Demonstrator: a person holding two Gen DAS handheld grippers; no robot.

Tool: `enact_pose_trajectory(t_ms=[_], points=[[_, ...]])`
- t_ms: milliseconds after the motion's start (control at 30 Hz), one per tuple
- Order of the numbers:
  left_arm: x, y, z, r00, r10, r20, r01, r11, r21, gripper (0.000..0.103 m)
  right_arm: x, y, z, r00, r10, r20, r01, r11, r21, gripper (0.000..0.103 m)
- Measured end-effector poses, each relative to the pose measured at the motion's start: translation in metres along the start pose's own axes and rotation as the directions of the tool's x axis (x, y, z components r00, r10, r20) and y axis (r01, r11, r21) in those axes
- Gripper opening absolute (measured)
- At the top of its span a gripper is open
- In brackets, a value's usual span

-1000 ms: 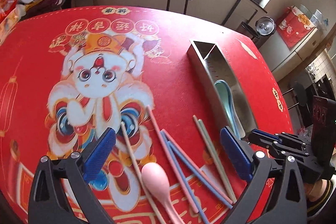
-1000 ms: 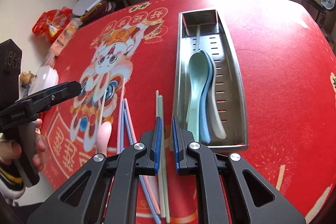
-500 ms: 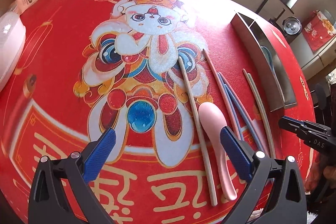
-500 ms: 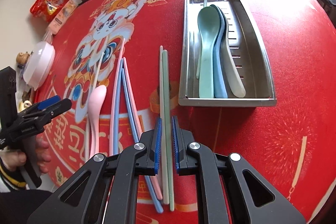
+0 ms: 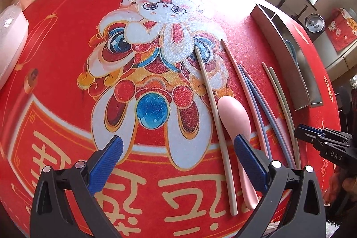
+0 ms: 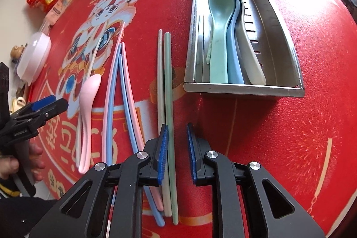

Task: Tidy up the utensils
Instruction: 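Move both tools over the loose chopsticks beside the pink spoon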

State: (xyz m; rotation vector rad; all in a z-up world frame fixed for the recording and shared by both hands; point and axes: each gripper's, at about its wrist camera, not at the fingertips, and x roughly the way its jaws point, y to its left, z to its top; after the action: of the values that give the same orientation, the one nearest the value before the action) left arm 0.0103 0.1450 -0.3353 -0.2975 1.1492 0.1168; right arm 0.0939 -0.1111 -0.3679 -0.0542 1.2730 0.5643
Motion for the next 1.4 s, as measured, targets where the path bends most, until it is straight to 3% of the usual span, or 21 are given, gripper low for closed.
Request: enact_pose_trajectory(t_ms=[467,667,1067,1400], points=[[0.01,-0.007,-0.001,1.0,0.018,-0.026,-0.017,1.0,0.026,0.097,0.005,0.021,-0.003,0.99,-0.13,0.048,0.135,0.983,-0.129,0.018],[0.014,-0.007,0.003,0.999,0.043,-0.02,-0.043,0.998,0.036,0.097,0.004,0.017,-0.002,0.993,-0.11,0.048,0.115,0.987,-0.111,0.018],[0.031,-0.023,0.015,0.986,0.162,-0.041,-0.156,0.98,0.122,0.098,0.003,0.016,-0.003,0.994,-0.101,0.05,0.105,0.989,-0.102,0.018],[0.034,-0.019,0.022,0.986,0.164,-0.035,-0.16,0.982,0.099,0.098,0.003,0.013,-0.003,0.995,-0.086,0.055,0.09,0.992,-0.086,0.018]])
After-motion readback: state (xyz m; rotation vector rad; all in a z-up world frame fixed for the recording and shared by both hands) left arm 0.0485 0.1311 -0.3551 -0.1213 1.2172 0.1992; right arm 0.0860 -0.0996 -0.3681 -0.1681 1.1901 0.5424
